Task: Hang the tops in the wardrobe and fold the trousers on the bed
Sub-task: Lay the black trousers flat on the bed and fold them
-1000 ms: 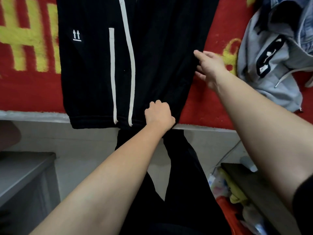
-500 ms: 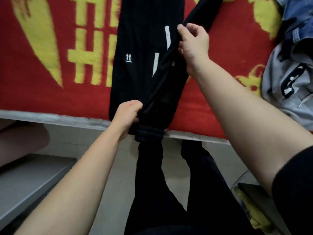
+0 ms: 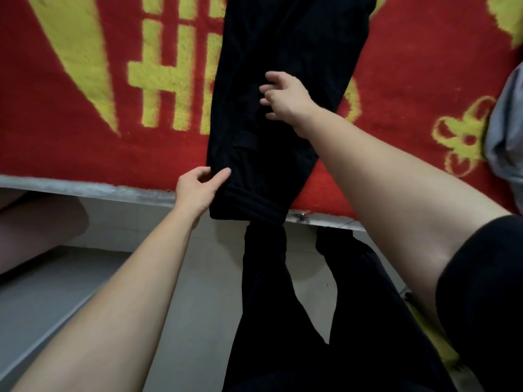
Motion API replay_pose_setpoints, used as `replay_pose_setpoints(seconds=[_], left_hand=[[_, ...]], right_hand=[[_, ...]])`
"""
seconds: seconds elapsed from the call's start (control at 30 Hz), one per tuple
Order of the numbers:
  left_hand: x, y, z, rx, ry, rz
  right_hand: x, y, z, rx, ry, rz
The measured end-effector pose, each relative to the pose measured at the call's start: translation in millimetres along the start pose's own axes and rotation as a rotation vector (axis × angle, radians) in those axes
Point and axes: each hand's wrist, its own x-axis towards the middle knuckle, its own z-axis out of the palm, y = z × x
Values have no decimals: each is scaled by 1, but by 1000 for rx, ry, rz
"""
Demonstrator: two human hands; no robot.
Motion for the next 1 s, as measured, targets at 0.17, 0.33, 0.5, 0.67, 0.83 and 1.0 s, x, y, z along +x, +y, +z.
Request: replay_pose_setpoints(seconds=[0.17,0.33,0.5,0.67,0.83,1.0], left_hand=[[4,2,-4,110,-8,63],[1,-11,-4,148,-84,-28],[12,-19,0,242,-80,-55],[12,-18,2,419,-17,2],[2,-28,1,510,-49,-30],[-1,-18,4,528,-34,-44]], right_hand=[[11,-4,-5,-78,18,-34],[10,6,5,-355,-48,-103],[-17,42,15,-632,22,-299],[-82,96,11,-939,-119,-573],[-102,132,12,-1229,-322,-513],[-84,105,11,-805,-371,-175]])
